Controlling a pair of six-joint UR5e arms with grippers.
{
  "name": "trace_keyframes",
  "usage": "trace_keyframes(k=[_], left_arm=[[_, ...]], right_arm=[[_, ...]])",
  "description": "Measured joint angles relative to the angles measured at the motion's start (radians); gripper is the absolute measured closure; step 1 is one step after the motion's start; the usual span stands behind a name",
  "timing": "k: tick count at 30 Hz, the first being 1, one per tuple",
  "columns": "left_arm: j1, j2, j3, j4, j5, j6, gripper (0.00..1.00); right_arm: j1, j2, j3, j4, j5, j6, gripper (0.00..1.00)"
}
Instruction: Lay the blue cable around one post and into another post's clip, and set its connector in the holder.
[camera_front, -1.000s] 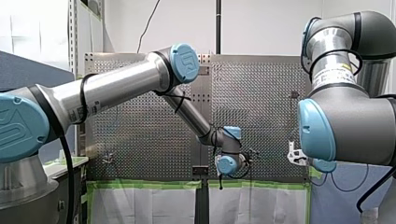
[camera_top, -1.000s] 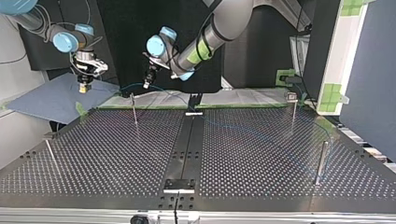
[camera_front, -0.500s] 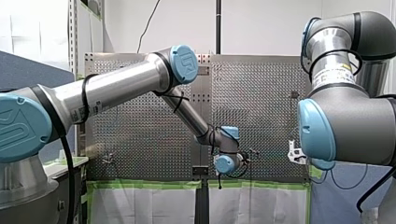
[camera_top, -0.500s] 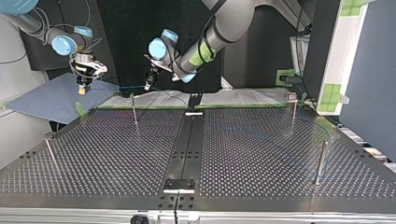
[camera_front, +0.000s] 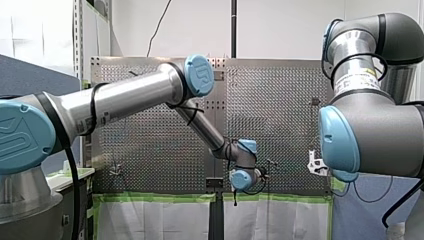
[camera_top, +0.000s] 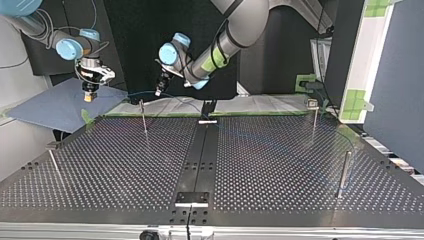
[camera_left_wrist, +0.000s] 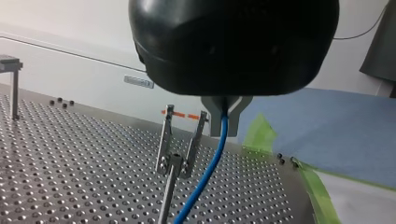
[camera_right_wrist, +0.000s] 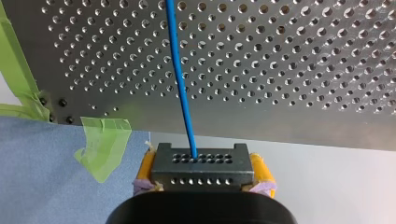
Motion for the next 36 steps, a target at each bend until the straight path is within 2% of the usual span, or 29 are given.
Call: trace_keyframes(k=[10,17,23,36], left_arm=[[0.007,-0.006,0.056,-0.034,0.009,-0.005,1.0],[0.009,-0.006,0.059,-0.044,0.019,-0.002,1.0],[0.007,-0.006,0.052,-0.047,0.032,0.016,1.0],[0.029,-0.006,0.054,-0.035,0.049,-0.003,1.0]], right_arm=[[0.001,0.004,-0.008,0.0,0.001,-0.006,1.0],[-0.009,0.004,-0.018,0.002,0.024,-0.003,1.0],[-0.016,0.005,-0.02,0.002,0.03,0.001,1.0],[-0.002,0.005,-0.035,0.005,0.024,-0.005,1.0]])
